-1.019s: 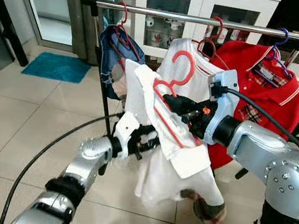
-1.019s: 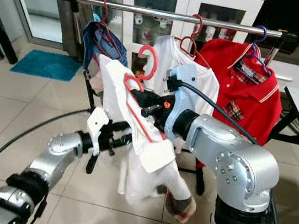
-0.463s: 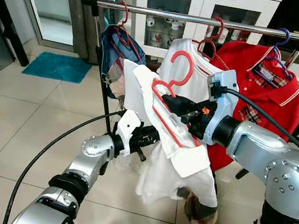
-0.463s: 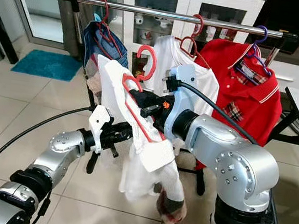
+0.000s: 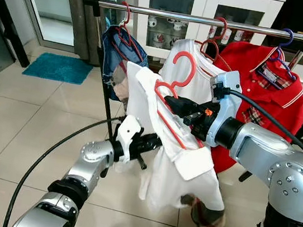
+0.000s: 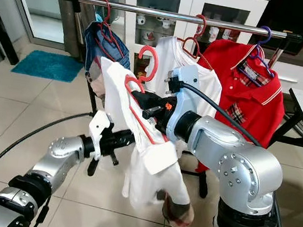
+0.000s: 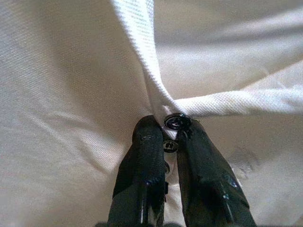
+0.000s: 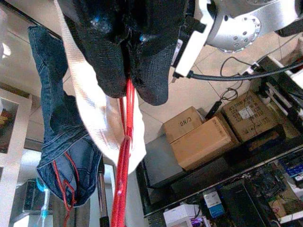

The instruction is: Hang hanger

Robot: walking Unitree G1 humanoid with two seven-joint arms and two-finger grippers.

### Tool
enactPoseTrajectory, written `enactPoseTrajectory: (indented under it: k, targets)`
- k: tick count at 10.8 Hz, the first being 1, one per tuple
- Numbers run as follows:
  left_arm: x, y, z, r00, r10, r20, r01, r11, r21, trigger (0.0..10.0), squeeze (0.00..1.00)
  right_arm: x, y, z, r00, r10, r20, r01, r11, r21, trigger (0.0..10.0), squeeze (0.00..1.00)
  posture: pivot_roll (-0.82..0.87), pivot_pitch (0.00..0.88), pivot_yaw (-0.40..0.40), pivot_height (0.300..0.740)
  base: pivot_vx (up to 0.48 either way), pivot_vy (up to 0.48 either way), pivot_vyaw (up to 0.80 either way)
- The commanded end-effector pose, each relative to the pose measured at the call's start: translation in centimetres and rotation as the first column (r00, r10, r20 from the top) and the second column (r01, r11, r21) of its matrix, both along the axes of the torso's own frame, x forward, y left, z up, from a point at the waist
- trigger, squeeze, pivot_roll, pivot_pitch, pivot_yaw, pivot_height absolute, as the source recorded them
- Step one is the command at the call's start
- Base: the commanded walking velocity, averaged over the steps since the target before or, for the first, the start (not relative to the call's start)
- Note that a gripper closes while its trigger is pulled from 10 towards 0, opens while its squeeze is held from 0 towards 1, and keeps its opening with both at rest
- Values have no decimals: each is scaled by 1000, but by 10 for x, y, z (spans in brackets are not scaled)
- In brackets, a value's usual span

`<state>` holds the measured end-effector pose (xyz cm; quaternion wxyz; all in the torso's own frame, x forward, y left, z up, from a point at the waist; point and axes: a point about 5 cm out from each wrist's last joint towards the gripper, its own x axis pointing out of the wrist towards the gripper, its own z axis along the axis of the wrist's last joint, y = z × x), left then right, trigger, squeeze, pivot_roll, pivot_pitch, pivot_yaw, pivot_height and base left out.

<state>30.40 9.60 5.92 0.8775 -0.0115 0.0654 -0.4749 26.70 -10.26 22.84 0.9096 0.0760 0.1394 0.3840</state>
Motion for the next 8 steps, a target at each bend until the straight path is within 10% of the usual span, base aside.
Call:
enactPoseTrajectory:
  k: [1, 5, 7, 8]
  targets:
    - [-5, 4, -11, 999, 24, -45, -22, 999, 38, 0, 0, -4, 3, 9, 999, 23, 46, -24, 1000, 17, 0, 0, -184, 0, 61, 740, 0, 0, 0]
    - [-29, 27, -61, 958, 239, -159, -178, 930, 322, 0, 0, -4, 2, 7, 999, 6, 46, -7, 1000, 19, 0, 0, -180, 0, 62, 740, 0, 0, 0]
    - [-30, 29, -65, 935, 319, -158, -258, 912, 319, 0, 0, -4, 3, 6, 999, 10, 43, -11, 1000, 15, 0, 0, -175, 0, 55, 740, 0, 0, 0]
    - [-25, 25, -56, 936, 326, -134, -291, 929, 228, 1843, 0, -4, 3, 5, 999, 9, 39, -10, 1000, 12, 0, 0, -173, 0, 56, 740, 0, 0, 0]
